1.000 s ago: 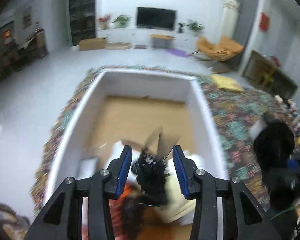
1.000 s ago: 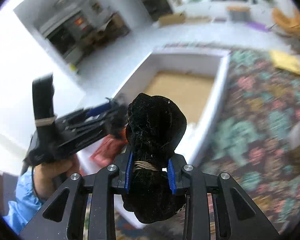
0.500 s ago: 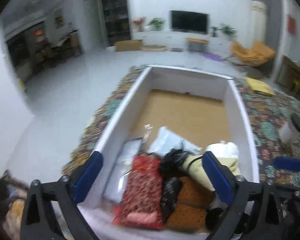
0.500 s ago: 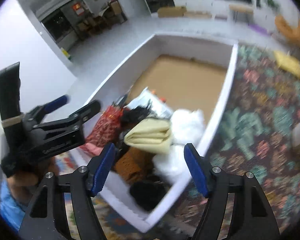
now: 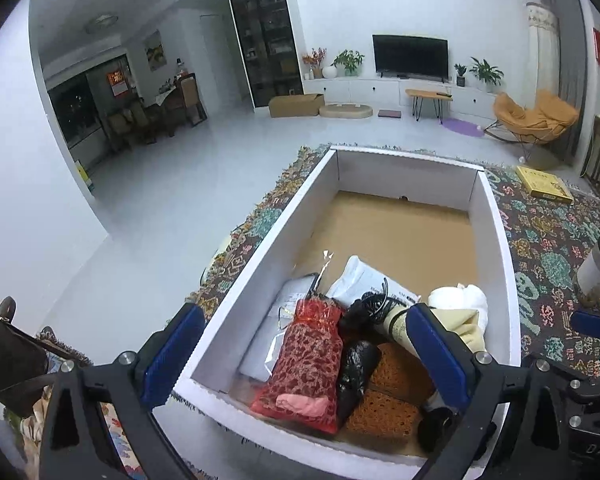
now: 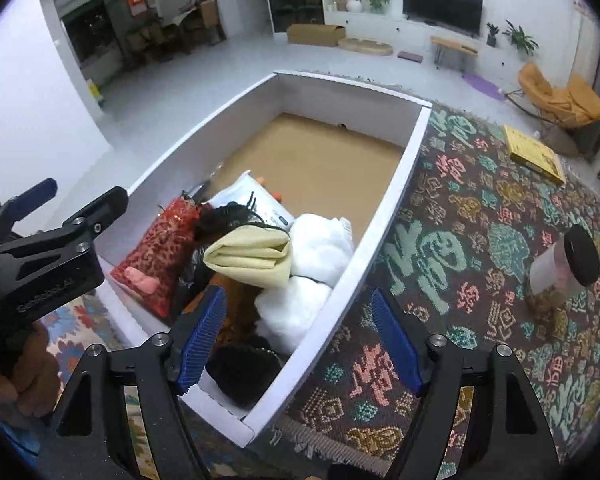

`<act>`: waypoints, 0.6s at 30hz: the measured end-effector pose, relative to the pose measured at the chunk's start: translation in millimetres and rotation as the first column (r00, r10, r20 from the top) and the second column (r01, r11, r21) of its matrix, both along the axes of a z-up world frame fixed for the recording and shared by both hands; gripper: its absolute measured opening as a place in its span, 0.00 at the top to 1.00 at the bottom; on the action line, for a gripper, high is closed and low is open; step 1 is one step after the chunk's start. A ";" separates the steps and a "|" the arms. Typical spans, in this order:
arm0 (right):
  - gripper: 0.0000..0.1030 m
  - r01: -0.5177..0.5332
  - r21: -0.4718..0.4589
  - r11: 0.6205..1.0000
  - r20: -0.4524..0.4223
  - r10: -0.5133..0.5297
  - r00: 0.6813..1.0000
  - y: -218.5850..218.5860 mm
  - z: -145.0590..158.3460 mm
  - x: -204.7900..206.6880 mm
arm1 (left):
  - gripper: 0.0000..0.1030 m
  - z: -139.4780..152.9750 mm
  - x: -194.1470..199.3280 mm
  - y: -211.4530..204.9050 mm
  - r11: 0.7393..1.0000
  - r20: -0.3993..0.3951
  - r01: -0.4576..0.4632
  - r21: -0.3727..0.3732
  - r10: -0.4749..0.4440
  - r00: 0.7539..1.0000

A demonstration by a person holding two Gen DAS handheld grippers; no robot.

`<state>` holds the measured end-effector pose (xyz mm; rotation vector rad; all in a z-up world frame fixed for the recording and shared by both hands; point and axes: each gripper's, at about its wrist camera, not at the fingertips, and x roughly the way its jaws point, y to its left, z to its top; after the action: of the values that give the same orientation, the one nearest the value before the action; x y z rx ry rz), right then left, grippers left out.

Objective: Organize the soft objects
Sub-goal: 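Open the right tool to drop the black pouch into the white box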

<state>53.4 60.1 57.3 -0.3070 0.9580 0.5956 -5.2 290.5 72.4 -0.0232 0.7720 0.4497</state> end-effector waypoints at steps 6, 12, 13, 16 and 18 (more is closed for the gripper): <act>0.24 0.041 -0.014 0.999 0.015 -0.040 0.999 1.3 3.3 -5.8 | 0.02 0.3 -7.1 -1.0 0.999 -0.021 -0.007 -0.042 0.007 1.000; 0.24 0.037 -0.032 0.999 0.009 -0.037 0.999 7.4 -0.8 -9.6 | 0.02 3.8 -11.1 -6.3 0.998 -0.014 0.014 -0.067 -0.015 1.000; 0.24 0.037 -0.033 0.999 0.008 -0.037 0.999 7.6 -1.4 -10.1 | 0.02 4.5 -11.2 -7.5 0.998 -0.012 0.018 -0.066 -0.018 1.000; 0.24 0.039 -0.034 0.999 0.008 -0.039 0.999 8.1 -2.9 -10.7 | 0.02 5.2 -11.4 -9.7 0.997 -0.009 0.030 -0.069 -0.030 0.999; 0.24 0.041 -0.033 0.999 0.006 -0.040 0.999 8.2 -3.6 -11.4 | 0.02 5.2 -12.2 -9.5 0.995 -0.007 0.039 -0.086 -0.040 0.999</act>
<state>42.1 68.3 53.8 -0.3173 0.9678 0.5423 -17.4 280.9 77.6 -0.0862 0.7993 0.3789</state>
